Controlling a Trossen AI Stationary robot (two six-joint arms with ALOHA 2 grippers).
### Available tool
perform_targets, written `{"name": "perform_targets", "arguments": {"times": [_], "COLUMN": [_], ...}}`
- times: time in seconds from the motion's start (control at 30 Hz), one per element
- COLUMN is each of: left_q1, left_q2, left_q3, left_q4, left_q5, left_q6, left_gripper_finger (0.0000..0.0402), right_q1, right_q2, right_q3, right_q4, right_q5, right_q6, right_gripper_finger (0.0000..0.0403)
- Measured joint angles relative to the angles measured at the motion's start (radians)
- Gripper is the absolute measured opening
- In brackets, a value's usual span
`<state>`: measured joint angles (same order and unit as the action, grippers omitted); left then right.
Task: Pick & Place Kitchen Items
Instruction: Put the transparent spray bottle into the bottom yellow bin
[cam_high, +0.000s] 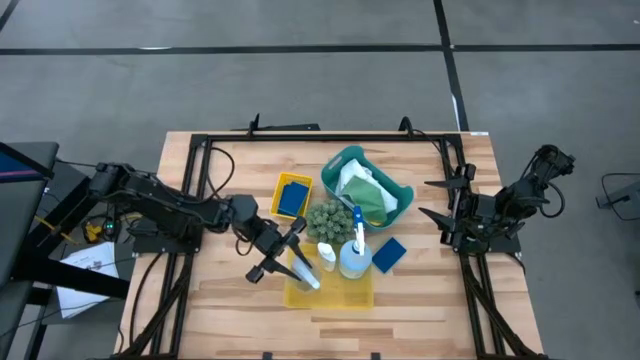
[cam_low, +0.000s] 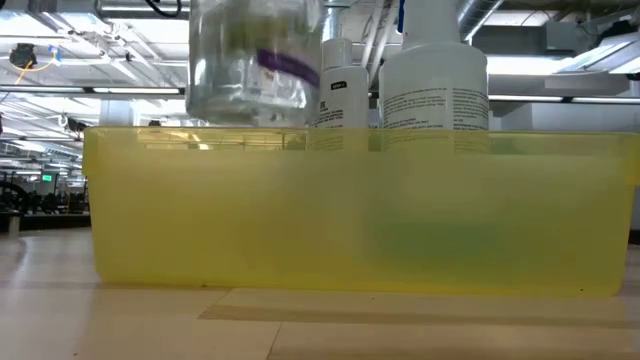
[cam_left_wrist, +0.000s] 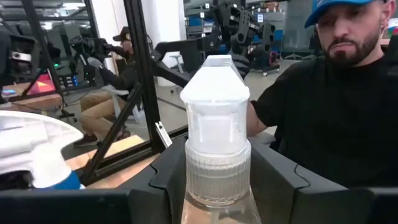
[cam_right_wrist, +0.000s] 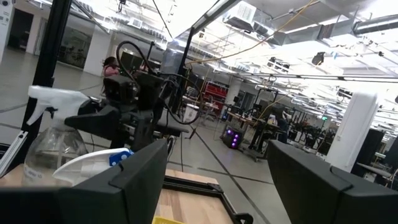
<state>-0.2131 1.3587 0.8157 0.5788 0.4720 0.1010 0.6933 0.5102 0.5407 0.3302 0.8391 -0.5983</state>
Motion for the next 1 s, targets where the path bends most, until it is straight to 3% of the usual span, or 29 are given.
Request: {"name": "perform_targets", "arguments": {"times": [1.0], "left_q1": [-0.052], "left_q2": [0.173], "left_q3": [-0.011], "left_q4": [0.175], "left_q5": [-0.131], "left_q6": [-0.056], "left_gripper_finger": [0.0132], "right_q1": [0.000], "right_q2": [0.000], "right_q3": [0.000], "right_q4": [0.006], "right_q5": [0.000], "right_q6": [-0.003], "right_gripper_finger": [0.0268]}}
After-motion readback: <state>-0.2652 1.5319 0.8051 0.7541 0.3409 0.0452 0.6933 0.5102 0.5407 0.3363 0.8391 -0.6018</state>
